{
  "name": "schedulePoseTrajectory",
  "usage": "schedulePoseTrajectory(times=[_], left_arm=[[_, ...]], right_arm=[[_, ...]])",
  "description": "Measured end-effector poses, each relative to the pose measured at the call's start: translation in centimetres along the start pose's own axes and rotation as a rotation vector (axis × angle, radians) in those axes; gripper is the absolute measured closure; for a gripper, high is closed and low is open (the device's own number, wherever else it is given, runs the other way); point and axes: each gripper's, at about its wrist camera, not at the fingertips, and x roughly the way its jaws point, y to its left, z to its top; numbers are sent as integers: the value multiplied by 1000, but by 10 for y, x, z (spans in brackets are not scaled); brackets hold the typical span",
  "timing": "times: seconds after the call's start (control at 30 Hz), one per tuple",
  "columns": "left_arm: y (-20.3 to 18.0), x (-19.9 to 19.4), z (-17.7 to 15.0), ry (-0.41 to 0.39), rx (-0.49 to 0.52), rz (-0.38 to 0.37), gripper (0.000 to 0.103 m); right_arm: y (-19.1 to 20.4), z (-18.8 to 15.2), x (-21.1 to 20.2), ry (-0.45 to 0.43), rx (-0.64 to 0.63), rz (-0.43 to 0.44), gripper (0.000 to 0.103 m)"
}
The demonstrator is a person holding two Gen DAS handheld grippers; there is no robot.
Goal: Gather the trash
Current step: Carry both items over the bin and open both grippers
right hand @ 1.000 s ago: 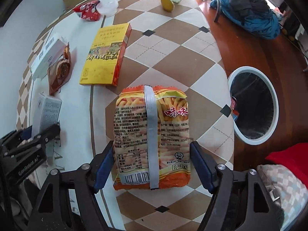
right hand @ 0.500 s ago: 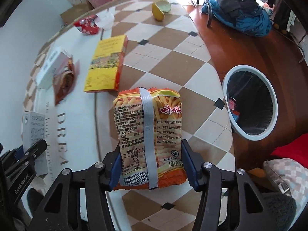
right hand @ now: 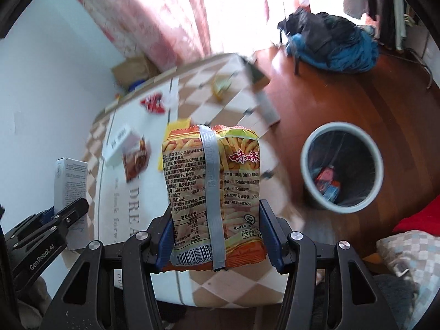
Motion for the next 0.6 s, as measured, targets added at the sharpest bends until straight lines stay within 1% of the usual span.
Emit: schedulePoseTrajectory(times=[0.1, 0.17, 0.23, 0.33, 0.4, 0.47, 0.6], left_arm=[[-44, -10, 18, -29, 51, -68, 72], [-71, -10, 27, -32, 81, -96, 72], [-105, -3, 39, -27, 115, -135, 72], [-153, 15, 53, -9, 160, -188, 72], [-183, 32, 60, 19, 180, -228, 72], [-211, 53, 67, 54, 199, -261, 72], [-260, 106, 81, 159, 196, -322, 72]], right_arm=[[-34, 9, -34, -57, 36, -18, 46], [-61, 16, -51, -81, 61, -31, 46], [-92, 22, -66, -107, 91, -53, 46], [-137, 31, -77, -123, 126, -106, 46], [-171, 36, -75, -111, 147, -150, 46], [-203, 40, -66, -90, 175, -168, 46], [-267, 49, -23, 2, 235, -186, 46]])
